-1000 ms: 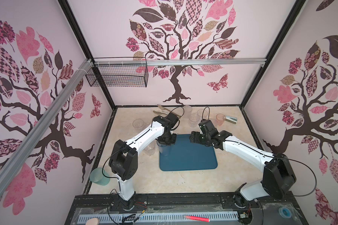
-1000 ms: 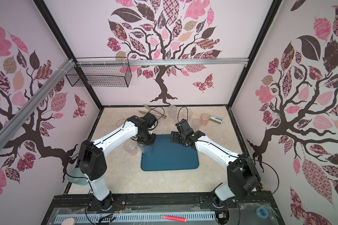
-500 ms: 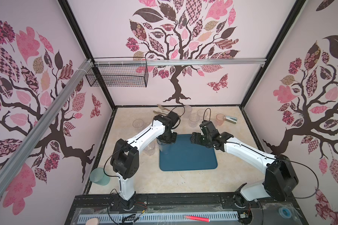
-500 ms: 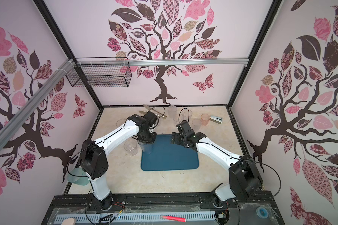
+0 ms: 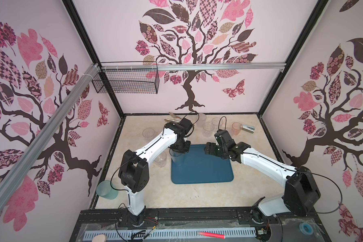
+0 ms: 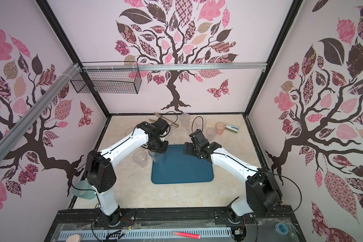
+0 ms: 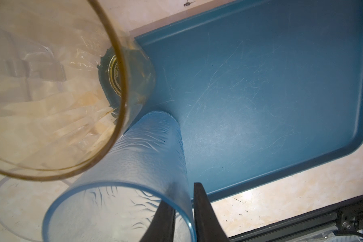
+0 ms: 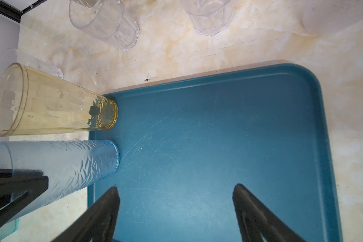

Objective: Place the glasses into the tray
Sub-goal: Place the glass on the tray.

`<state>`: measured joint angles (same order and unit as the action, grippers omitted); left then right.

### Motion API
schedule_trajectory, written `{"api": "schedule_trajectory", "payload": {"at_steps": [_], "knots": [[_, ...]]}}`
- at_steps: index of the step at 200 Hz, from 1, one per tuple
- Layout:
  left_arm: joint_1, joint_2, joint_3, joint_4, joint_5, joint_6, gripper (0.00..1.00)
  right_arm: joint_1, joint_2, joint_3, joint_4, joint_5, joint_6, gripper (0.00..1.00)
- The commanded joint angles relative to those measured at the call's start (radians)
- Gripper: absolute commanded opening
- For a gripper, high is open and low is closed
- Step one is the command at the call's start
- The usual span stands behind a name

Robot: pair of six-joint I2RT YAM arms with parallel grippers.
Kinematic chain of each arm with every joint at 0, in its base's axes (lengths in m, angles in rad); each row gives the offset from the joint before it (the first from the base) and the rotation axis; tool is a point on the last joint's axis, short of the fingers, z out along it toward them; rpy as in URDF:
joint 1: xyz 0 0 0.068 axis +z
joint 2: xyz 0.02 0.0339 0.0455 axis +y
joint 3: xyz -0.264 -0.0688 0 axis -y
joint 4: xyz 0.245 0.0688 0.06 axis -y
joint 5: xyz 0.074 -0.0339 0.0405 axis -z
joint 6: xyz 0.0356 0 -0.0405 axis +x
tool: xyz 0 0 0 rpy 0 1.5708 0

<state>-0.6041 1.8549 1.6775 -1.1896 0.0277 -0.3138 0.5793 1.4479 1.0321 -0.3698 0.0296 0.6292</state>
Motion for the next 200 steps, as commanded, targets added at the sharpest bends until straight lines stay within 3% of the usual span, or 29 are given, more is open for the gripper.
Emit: {"api": "schedule_trajectory", "payload": {"at_steps": [1, 136, 200], "knots": [[0.001, -0.046, 0.040, -0.007, -0.003, 0.004, 0.20, -0.005, -0.035, 0.007, -0.010, 0.000, 0.009, 0.87], [0.000, -0.190, 0.068, -0.037, -0.011, -0.023, 0.25, -0.001, 0.006, 0.027, -0.012, -0.031, 0.016, 0.88], [0.031, -0.236, 0.124, -0.013, -0.046, -0.022, 0.25, 0.055, 0.014, 0.061, -0.045, -0.017, 0.037, 0.88]]}}
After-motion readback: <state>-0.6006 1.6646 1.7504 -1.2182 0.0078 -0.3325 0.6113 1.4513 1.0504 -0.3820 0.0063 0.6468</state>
